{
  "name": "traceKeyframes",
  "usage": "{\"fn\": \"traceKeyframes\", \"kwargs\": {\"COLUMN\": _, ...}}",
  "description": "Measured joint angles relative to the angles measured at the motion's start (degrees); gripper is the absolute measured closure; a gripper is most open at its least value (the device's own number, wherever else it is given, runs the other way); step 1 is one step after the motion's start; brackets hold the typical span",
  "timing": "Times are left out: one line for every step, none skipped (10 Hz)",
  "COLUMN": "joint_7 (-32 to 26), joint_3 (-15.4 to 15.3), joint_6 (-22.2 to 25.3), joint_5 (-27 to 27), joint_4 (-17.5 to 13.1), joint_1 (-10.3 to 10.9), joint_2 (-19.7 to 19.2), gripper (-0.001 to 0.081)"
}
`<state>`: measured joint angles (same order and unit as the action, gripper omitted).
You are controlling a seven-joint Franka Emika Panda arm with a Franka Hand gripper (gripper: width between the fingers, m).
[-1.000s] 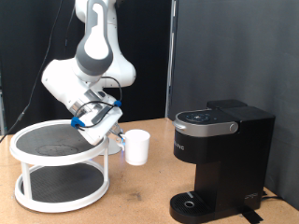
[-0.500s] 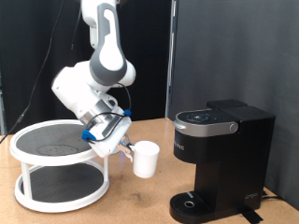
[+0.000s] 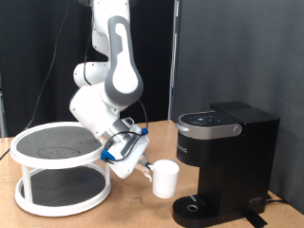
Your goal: Make a cup of coffee with the keurig machine
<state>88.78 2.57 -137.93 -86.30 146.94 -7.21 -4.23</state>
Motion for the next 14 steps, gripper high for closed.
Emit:
{"fn": "traceKeyframes", "kwargs": {"joint_7": -3.39, "joint_3": -0.96, "joint_6": -0.18, "joint_5": -3.48, "joint_4": -0.23, "joint_1": 0.31, "joint_2": -1.04, "gripper": 0.0799}}
{"fn": "traceKeyframes", "kwargs": {"joint_7": -7.02, "joint_3": -1.94, "joint_6": -0.26, "joint_5": -7.21, "joint_4": -0.44, "joint_1": 0.56, "joint_2": -1.87, "gripper": 0.0799}}
{"fn": "traceKeyframes", "kwargs": {"joint_7": -10.11, "joint_3": -2.88, "joint_6": -0.26, "joint_5": -10.41, "joint_4": -0.5, "joint_1": 0.87, "joint_2": -2.43, "gripper": 0.0799}}
{"fn": "traceKeyframes", "kwargs": {"joint_7": -12.13, "joint_3": -3.76, "joint_6": -0.25, "joint_5": -12.68, "joint_4": -0.54, "joint_1": 1.23, "joint_2": -2.85, "gripper": 0.0799}}
{"fn": "traceKeyframes", "kwargs": {"joint_7": -13.27, "joint_3": -4.62, "joint_6": -0.34, "joint_5": -14.34, "joint_4": -0.57, "joint_1": 1.6, "joint_2": -3.32, "gripper": 0.0799}}
{"fn": "traceKeyframes", "kwargs": {"joint_7": -13.73, "joint_3": -5.36, "joint_6": -0.86, "joint_5": -15.59, "joint_4": -0.6, "joint_1": 1.95, "joint_2": -3.7, "gripper": 0.0799}}
{"fn": "traceKeyframes", "kwargs": {"joint_7": -14.23, "joint_3": -6.12, "joint_6": -1.95, "joint_5": -17.05, "joint_4": -0.74, "joint_1": 2.32, "joint_2": -4.18, "gripper": 0.0799}}
{"fn": "traceKeyframes", "kwargs": {"joint_7": -14.82, "joint_3": -6.69, "joint_6": -2.83, "joint_5": -18.4, "joint_4": -1.02, "joint_1": 2.74, "joint_2": -4.99, "gripper": 0.0799}}
{"fn": "traceKeyframes", "kwargs": {"joint_7": -15.46, "joint_3": -7.11, "joint_6": -3.44, "joint_5": -19.68, "joint_4": -1.34, "joint_1": 3.0, "joint_2": -5.8, "gripper": 0.0799}}
{"fn": "traceKeyframes", "kwargs": {"joint_7": -16.25, "joint_3": -7.44, "joint_6": -3.98, "joint_5": -20.96, "joint_4": -1.76, "joint_1": 3.14, "joint_2": -6.72, "gripper": 0.0799}}
{"fn": "traceKeyframes", "kwargs": {"joint_7": -17.0, "joint_3": -7.75, "joint_6": -4.37, "joint_5": -22.1, "joint_4": -2.24, "joint_1": 3.19, "joint_2": -7.58, "gripper": 0.0799}}
{"fn": "traceKeyframes", "kwargs": {"joint_7": -17.67, "joint_3": -7.9, "joint_6": -4.43, "joint_5": -22.91, "joint_4": -2.65, "joint_1": 3.2, "joint_2": -8.41, "gripper": 0.0799}}
{"fn": "traceKeyframes", "kwargs": {"joint_7": -18.21, "joint_3": -7.93, "joint_6": -4.43, "joint_5": -23.6, "joint_4": -2.99, "joint_1": 3.2, "joint_2": -9.06, "gripper": 0.0799}}
{"fn": "traceKeyframes", "kwargs": {"joint_7": -18.81, "joint_3": -7.93, "joint_6": -4.43, "joint_5": -24.09, "joint_4": -3.17, "joint_1": 3.2, "joint_2": -9.62, "gripper": 0.0799}}
